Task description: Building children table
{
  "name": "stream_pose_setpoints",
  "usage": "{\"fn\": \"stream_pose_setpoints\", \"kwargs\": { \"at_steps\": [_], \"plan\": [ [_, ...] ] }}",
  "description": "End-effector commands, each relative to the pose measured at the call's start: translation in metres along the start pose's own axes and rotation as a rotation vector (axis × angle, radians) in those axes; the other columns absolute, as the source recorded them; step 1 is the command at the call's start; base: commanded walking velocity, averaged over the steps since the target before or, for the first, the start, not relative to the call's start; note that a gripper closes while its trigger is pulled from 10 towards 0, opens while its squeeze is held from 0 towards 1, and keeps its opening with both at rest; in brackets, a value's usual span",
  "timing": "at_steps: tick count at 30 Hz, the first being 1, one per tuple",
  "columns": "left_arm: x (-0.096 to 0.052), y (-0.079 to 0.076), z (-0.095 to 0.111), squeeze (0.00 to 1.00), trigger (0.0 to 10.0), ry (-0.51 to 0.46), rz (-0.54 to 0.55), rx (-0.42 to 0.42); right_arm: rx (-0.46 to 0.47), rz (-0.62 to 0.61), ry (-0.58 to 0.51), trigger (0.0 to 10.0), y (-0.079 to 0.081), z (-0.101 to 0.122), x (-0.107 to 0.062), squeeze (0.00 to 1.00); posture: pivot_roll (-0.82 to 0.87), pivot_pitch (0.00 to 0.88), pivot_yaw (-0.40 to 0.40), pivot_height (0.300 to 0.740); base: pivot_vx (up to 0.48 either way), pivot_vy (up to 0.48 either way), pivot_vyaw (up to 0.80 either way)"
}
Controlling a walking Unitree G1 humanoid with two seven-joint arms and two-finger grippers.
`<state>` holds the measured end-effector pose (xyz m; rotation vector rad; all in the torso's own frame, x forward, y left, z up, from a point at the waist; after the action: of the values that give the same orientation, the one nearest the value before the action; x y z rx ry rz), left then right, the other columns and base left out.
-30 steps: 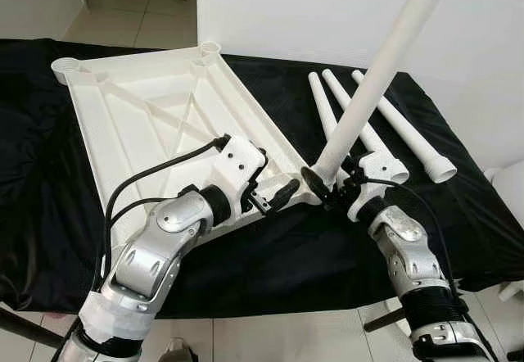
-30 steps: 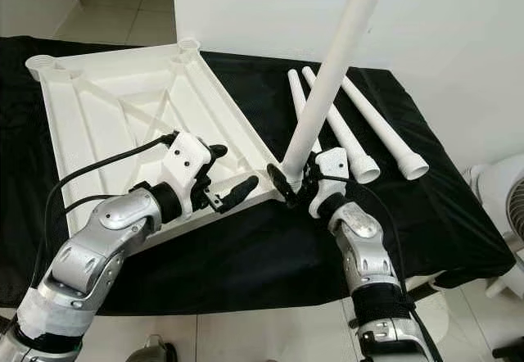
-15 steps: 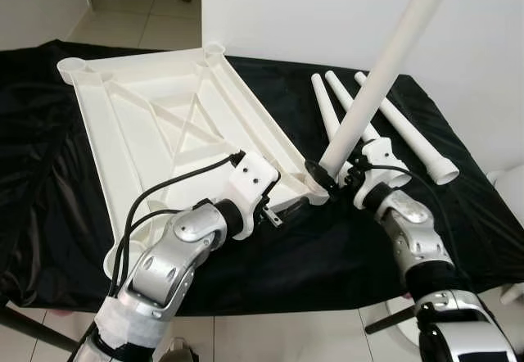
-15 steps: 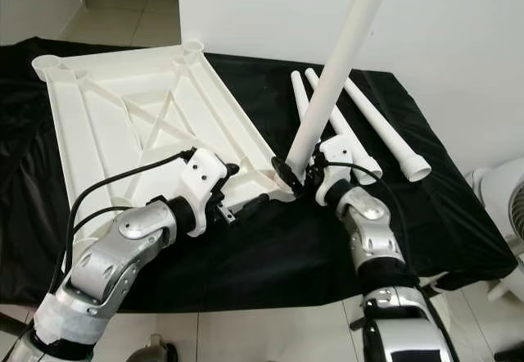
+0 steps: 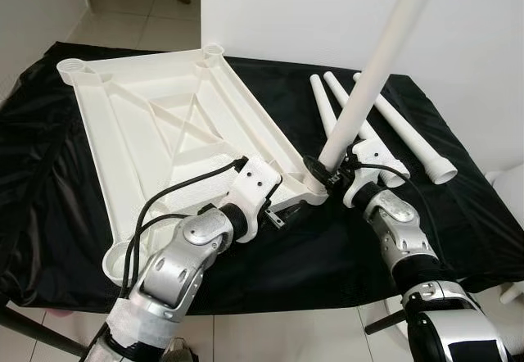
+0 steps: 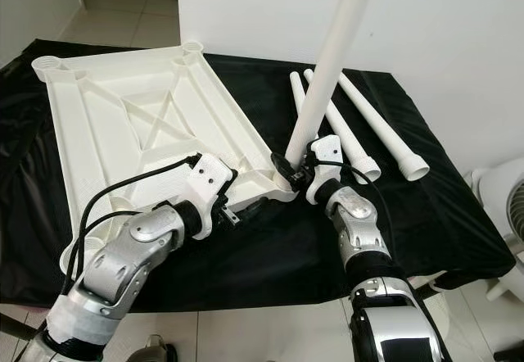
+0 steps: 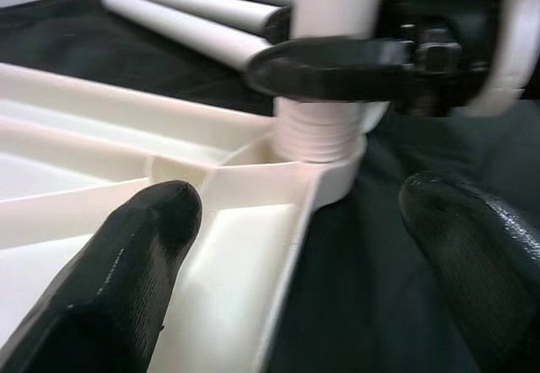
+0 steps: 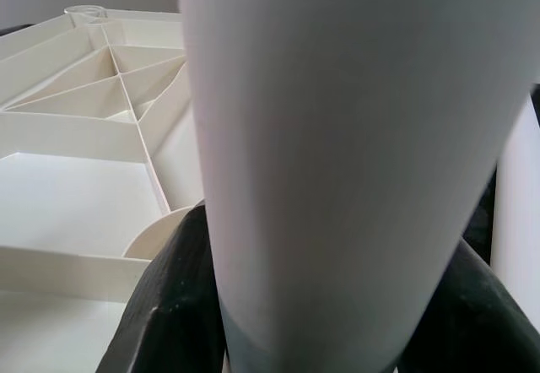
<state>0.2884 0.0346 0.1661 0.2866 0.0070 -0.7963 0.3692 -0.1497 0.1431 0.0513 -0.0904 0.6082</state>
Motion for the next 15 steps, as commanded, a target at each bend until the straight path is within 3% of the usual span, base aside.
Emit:
{"fn": "stream_pose_setpoints", "kwargs": {
  "at_steps": [1, 15],
  "plan": [
    [0.001, -0.002, -0.005, 0.00, 10.0, 0.027, 0.019, -0.009, 0.022, 0.000, 0.038, 0.0, 0.002, -0.010, -0.001, 0.00, 0.09, 0.042, -0.089, 0.740, 0.000, 0.000, 0.00],
    [-0.001, 0.001, -0.004, 0.00, 10.0, 0.019, 0.032, 0.006, 0.127, -0.241, 0.012, 0.0, 0.011, -0.027, -0.004, 0.00, 0.08, 0.050, -0.092, 0.740, 0.000, 0.000, 0.00]
  ]
}}
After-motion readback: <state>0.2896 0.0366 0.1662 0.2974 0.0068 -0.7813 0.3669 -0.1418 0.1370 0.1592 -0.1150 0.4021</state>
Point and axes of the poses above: a point about 5 cm out from each wrist's last joint towards the gripper, its own x axis pointing out of the wrist towards the gripper, its own z axis along the axis of the wrist's last joint, y = z × x, the point moved 2 cm from there along x, pointing out of the wrist towards the gripper, and after that the axes turned 7 degrees about x, right-handed, at the moved point
